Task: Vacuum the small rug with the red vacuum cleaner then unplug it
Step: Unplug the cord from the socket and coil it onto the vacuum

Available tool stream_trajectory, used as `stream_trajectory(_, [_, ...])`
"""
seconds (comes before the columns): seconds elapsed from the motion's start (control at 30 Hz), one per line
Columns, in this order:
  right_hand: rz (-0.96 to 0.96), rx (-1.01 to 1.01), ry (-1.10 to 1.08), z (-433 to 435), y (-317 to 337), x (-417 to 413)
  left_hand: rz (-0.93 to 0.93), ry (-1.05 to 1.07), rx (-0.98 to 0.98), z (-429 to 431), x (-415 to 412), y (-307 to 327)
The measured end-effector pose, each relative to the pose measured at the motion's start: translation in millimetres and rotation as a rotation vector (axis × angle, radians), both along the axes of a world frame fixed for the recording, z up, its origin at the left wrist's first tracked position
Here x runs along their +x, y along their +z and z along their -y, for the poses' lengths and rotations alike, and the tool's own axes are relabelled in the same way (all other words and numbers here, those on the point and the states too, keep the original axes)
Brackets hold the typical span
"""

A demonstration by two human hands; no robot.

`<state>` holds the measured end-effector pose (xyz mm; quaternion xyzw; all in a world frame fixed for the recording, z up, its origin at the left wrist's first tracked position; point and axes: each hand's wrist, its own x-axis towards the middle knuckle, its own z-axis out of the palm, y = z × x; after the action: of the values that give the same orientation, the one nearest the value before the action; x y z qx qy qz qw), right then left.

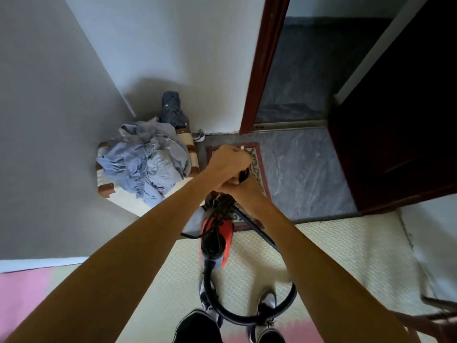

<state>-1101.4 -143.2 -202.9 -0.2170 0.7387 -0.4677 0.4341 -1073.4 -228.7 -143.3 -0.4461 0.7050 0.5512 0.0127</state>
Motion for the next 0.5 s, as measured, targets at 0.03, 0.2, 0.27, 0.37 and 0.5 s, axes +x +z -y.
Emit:
stream_trajectory(0.03, [0.003, -0.002, -0.056, 5.9, -3.6, 2.7, 0.005, -0.055, -0.069, 2.2, -1.6, 1.1])
stream_trajectory(0.2, [-0.037, -0.121, -0.222, 23.9, 6.0, -2.6, -0.145, -0.209, -0.553, 20.6, -3.4, 3.2])
stream_trajectory(0.27, [-0.084, -0.136, -0.365, 14.9, 2.8, -13.0, -0.351, -0.022, -0.563, 34.9, 7.8, -4.0])
stream_trajectory(0.37, [0.041, -0.075, -0.485, 3.7, -4.9, -24.8, -0.422, -0.147, 0.060, 31.8, 41.3, -48.8])
stream_trajectory(0.5, [0.286, -0.191, -0.581, 7.9, -15.7, -32.7, -0.091, -0.475, -0.113, -1.2, 61.7, -145.7])
